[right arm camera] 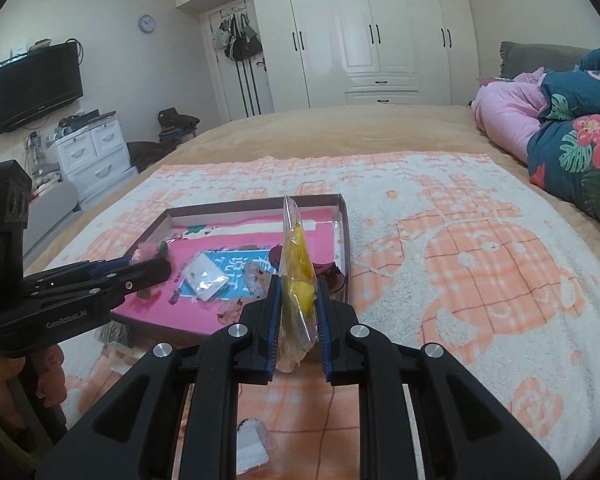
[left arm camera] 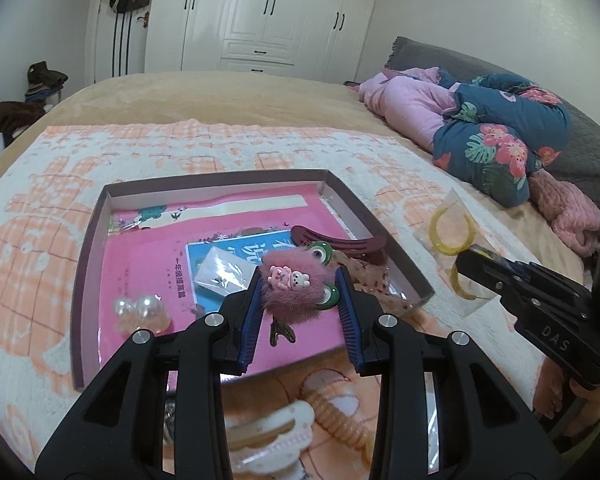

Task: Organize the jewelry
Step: 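Carry the yellow hair ties and pink fluffy tie into the box and open both tools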

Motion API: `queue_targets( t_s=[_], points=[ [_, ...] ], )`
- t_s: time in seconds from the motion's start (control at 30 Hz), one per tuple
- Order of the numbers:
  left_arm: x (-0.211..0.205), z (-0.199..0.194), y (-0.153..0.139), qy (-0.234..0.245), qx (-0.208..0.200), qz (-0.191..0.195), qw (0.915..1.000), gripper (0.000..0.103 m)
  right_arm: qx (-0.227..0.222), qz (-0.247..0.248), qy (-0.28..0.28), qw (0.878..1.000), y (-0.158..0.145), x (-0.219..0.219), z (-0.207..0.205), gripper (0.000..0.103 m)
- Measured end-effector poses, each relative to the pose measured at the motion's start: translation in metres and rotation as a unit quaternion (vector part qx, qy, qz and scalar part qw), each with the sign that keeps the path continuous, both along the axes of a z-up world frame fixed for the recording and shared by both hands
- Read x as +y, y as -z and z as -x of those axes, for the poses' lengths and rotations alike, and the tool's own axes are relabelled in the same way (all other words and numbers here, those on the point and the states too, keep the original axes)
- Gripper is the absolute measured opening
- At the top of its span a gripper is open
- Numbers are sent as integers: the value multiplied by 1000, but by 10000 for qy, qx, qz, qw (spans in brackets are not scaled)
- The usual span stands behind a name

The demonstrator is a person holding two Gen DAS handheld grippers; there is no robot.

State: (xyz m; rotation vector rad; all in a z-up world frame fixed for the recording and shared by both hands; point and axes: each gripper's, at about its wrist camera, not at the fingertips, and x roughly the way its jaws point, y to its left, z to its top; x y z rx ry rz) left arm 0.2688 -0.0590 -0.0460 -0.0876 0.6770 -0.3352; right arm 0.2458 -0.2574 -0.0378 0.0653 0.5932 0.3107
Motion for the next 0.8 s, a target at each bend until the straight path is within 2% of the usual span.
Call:
queue_targets(
  t_s=[0.37, 0.8],
  points=[
    [9, -25, 19, -150, 276, 13, 9995, 27, -22, 197, -69, 9998, -1, 12, -28, 16],
    [12, -35, 38, -205, 605, -75, 9979, 27, 242, 389, -411, 9981, 13, 38, -66, 16]
  ],
)
